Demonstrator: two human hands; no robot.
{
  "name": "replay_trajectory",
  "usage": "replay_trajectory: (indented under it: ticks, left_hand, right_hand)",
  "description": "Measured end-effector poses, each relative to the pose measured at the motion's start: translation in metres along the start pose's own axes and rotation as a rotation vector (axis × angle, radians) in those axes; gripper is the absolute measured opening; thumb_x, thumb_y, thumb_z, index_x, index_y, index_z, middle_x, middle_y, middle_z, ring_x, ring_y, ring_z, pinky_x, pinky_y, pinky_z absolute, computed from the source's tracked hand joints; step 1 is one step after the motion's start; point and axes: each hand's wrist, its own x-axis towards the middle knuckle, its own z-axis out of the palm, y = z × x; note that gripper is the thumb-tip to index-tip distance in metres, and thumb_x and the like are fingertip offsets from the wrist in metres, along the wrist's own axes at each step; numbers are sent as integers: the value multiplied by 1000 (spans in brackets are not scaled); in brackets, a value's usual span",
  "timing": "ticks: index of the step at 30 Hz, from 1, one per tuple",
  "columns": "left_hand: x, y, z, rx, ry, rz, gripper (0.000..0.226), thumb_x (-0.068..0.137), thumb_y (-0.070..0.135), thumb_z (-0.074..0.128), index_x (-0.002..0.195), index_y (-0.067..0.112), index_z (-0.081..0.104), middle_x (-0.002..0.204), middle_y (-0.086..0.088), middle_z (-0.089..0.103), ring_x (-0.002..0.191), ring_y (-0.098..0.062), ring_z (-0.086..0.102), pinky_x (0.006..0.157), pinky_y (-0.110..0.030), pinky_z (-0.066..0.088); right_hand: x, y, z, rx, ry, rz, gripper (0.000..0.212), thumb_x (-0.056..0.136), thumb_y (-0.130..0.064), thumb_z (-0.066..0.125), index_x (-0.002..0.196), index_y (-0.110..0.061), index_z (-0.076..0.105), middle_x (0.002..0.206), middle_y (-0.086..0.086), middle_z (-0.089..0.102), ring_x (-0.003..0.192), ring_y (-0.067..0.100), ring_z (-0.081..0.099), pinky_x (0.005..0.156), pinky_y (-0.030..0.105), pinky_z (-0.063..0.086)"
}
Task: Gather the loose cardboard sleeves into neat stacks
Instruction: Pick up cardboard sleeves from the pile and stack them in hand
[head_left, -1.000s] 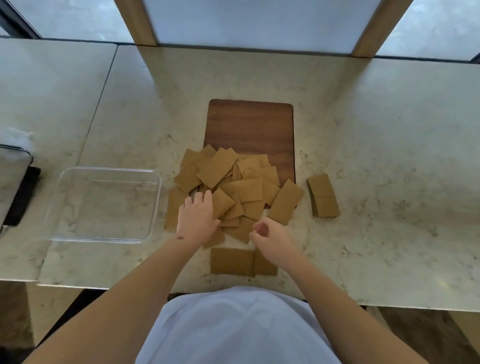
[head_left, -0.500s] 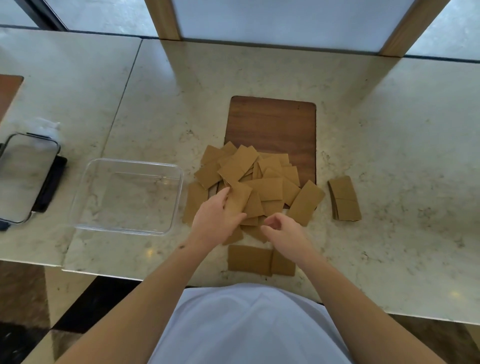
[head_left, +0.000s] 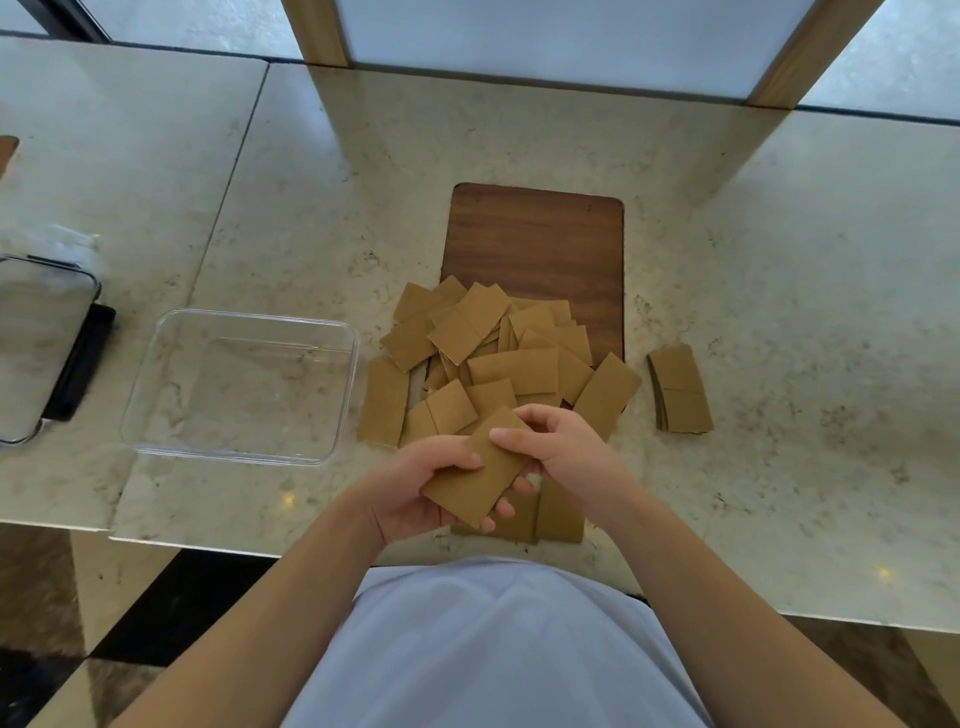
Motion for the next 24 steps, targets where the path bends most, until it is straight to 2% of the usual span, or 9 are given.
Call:
replay_trajectory:
  ticks: [2,4,6,9,11,15,19,21,24]
  left_hand:
    - [0,-1,1,93,-8,2,33,99,4,57,130,2,68,122,-28,69,98,-34,74,75,-39,63]
    - [3,-1,3,172,68,7,34,96,-2,62,130,-1,65,120,-31,70,98,-38,74,75,-41,64]
    - [5,0,2,235,243,36,39,90,-5,69,128,-5,60,112,-33,72,92,-41,75,70,-39,64]
    - [8,6,-4,193,571,127,49,79,-2,84,121,-5,60,110,-32,72,80,-44,76,55,-34,63]
    - [10,8,-7,219,673,191,49,77,8,89,117,-2,64,105,-25,75,68,-33,76,51,-31,62]
    - [13,8,-10,440,682,205,39,81,24,88,107,2,70,78,-8,77,54,-20,68,52,-26,58]
    - [23,1,-4,471,688,254,24,84,24,84,97,6,74,77,-6,76,64,-17,70,53,-23,54]
    - [25,-3,-1,202,657,292,15,84,17,81,97,11,80,94,-10,80,83,-23,75,64,-28,59]
    - [20,-8,-6,-233,446,295,32,82,18,77,111,8,80,119,-15,76,106,-28,74,80,-41,62]
  right_hand:
    - [-1,-2,2,-31,-4,10,20,91,-28,76,105,-14,75,91,3,76,82,14,66,74,30,54]
    - [0,-2,2,-65,36,-3,20,92,-28,75,103,-11,76,97,13,76,86,21,66,82,42,57]
    - [1,-1,1,-71,105,-12,17,94,-26,74,99,-10,75,101,17,75,89,25,67,85,44,59]
    - [2,0,-5,-53,144,28,12,94,-24,73,92,-12,72,92,8,73,86,22,67,77,36,57]
    - [1,2,-9,-94,98,78,12,92,-25,75,91,-14,70,88,6,71,80,18,65,72,33,53]
    - [0,5,-6,-129,-11,137,21,84,-27,83,97,-15,71,90,3,77,75,14,71,66,26,55]
    - [-1,6,12,-107,-43,138,23,91,-35,76,106,-17,73,90,-3,80,83,14,77,69,28,61]
    - [0,8,27,-82,-48,133,21,99,-40,64,109,-24,71,90,-7,80,79,9,76,61,21,57]
    - [2,10,48,-101,-69,197,24,103,-51,50,119,-37,61,103,-9,73,91,10,70,63,23,56]
